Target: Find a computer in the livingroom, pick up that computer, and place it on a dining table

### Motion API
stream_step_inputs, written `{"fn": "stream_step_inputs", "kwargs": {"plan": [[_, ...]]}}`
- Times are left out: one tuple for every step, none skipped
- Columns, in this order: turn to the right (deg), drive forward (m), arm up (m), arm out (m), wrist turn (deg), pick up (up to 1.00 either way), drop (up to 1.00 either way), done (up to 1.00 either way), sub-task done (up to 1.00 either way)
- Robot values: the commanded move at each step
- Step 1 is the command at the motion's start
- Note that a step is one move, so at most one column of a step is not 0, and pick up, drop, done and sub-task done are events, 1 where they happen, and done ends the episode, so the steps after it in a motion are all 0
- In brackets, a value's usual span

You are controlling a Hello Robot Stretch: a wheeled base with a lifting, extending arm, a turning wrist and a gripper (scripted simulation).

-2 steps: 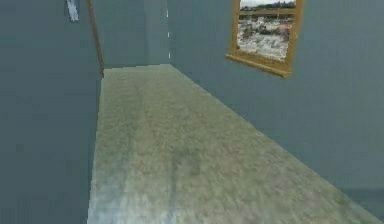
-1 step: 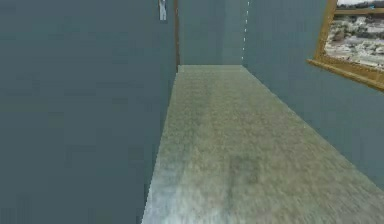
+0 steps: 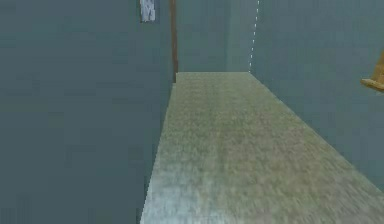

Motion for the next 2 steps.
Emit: {"fn": "stream_step_inputs", "kwargs": {"plan": [[0.0,1.0,0.0,0.0,0.0,0.0,0.0,0.0,0.0],[0.0,1.0,0.0,0.0,0.0,0.0,0.0,0.0,0.0]]}}
